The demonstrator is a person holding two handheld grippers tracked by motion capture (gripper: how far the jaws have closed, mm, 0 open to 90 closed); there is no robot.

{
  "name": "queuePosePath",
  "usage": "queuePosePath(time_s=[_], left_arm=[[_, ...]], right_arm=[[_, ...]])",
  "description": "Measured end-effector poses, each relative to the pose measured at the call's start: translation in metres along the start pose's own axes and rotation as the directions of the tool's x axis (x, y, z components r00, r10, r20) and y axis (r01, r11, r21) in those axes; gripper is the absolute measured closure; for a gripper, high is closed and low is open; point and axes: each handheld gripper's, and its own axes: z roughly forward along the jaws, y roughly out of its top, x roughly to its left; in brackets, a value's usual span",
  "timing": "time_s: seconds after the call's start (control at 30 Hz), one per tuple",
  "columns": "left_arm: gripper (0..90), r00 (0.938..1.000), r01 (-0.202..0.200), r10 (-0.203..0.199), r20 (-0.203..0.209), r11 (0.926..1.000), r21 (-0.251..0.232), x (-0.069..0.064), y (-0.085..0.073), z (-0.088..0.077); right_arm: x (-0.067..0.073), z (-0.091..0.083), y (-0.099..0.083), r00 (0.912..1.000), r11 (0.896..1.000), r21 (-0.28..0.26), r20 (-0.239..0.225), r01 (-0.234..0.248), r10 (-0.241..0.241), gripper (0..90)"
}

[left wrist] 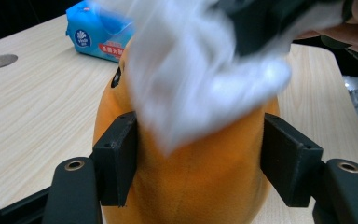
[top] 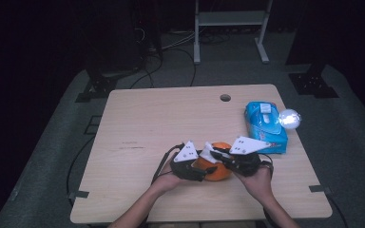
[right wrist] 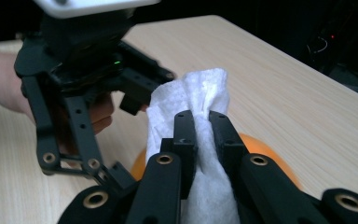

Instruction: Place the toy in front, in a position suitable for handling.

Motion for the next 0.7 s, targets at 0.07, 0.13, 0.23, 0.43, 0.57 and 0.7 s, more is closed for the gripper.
queuePosePath(time_s=[0.07, 0.13, 0.23, 0.43, 0.57, 0.7], left_arm=[[34.4, 1.0, -0.001, 0.001, 0.0, 1.0, -0.001, 0.0, 0.0, 0.0], [34.7, 0.9999, -0.01, 0.01, 0.005, 0.9999, -0.003, -0.001, 0.0, 0.0], [34.6, 0.999, -0.043, 0.043, 0.015, 0.9991, 0.005, -0.005, 0.001, 0.001], [34.4, 0.9982, -0.051, 0.051, 0.03, 0.9987, 0.006, -0.007, 0.002, 0.003], [33.9, 0.9974, -0.048, 0.048, 0.054, 0.9988, 0.01, -0.008, 0.002, 0.004], [34.6, 0.9978, -0.049, 0.048, 0.045, 0.9988, 0.007, -0.007, 0.001, 0.003]], right_arm=[[0.002, 0.002, 0.001, 0.9998, 1.0, 0.012, 0.008, 0.016, -0.016, 81.6], [-0.006, 0.002, 0.001, 1.0, 1.0, 0.01, 0.005, -0.009, 0.009, 81.6], [-0.02, -0.003, -0.001, 0.9982, 0.999, 0.01, 0.04, -0.045, 0.044, 81.6], [-0.044, -0.009, -0.016, 0.9893, 0.99, 0.007, 0.049, -0.138, 0.138, 81.6], [-0.042, -0.007, -0.014, 0.9911, 0.992, 0.022, 0.054, -0.123, 0.122, 81.5], [-0.043, -0.006, -0.014, 0.9896, 0.99, 0.022, 0.043, -0.138, 0.137, 81.5]])
